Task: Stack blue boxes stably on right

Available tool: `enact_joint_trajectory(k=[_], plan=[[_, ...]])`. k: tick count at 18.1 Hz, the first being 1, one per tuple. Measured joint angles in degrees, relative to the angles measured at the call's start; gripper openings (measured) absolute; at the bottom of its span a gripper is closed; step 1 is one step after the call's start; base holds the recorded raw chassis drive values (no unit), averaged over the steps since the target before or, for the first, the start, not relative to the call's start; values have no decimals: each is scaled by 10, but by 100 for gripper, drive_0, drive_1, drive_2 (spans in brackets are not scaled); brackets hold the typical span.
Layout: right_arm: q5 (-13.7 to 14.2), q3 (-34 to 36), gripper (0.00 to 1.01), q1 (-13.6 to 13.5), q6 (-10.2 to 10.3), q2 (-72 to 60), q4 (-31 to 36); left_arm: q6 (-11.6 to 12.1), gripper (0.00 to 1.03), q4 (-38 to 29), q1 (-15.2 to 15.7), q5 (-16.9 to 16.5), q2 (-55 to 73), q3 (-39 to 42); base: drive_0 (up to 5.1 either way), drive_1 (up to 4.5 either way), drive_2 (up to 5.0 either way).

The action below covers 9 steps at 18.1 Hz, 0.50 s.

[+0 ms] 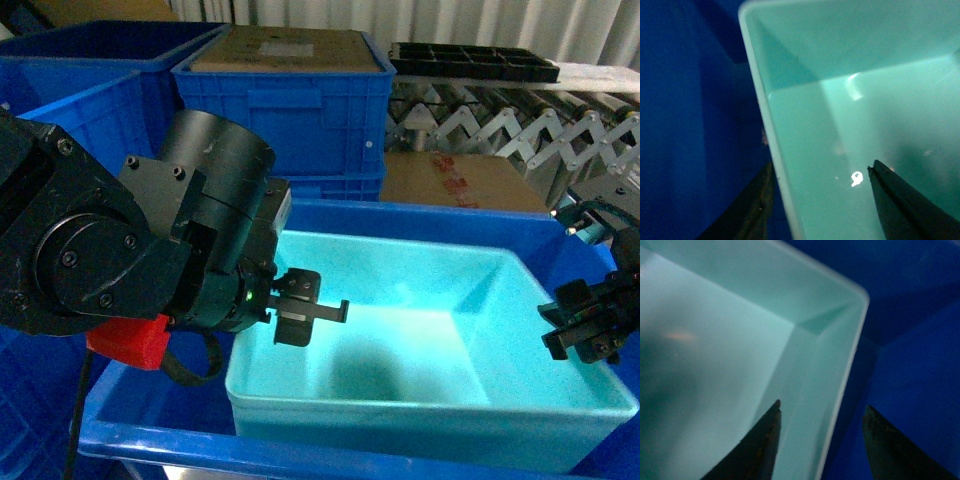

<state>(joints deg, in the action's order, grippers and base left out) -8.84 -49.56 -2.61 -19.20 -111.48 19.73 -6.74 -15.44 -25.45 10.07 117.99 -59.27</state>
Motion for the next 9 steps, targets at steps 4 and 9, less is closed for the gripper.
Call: enact_joint_trajectory(k=[4,9], plan=[[-2,0,87,0,-5,1,0,8,95,0,-3,-2,-2,-2,0,0,0],[-2,0,98,0,-9,1,0,10,98,-1,-3,-2,-3,-2,0,0,0]])
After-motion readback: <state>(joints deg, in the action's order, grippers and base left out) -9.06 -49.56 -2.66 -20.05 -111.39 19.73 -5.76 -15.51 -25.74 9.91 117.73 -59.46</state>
